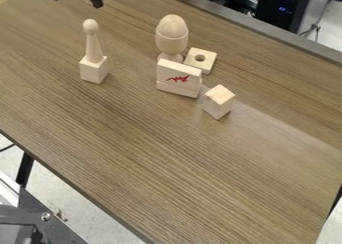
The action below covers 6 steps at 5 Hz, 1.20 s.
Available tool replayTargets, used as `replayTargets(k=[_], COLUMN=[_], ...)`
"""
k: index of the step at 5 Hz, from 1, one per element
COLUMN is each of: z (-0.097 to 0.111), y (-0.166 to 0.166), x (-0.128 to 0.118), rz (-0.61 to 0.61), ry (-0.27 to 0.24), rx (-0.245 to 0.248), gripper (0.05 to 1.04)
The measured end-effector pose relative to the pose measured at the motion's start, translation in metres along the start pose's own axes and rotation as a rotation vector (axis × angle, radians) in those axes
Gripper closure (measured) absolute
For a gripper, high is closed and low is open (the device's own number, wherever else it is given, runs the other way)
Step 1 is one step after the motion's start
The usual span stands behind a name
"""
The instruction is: Put the rectangle on top of a cube
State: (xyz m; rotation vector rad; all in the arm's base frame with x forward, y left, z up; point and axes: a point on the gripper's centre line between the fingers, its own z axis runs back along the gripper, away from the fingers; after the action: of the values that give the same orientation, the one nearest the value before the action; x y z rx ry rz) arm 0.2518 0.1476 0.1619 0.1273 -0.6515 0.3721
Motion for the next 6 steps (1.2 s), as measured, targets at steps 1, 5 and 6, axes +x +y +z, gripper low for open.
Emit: replayTargets(k=[1, 5, 6], z=[-0.004, -0.023, -0.033], y=[-0.001, -0.061, -0.074], x=[-0.006, -0.001, 0.000], rz=[0.009, 0.318, 0.398], ry=[0.022, 0.118, 0.180], rx=[-0.005, 0.076, 0.106], gripper=[0.085, 0.085, 0.085])
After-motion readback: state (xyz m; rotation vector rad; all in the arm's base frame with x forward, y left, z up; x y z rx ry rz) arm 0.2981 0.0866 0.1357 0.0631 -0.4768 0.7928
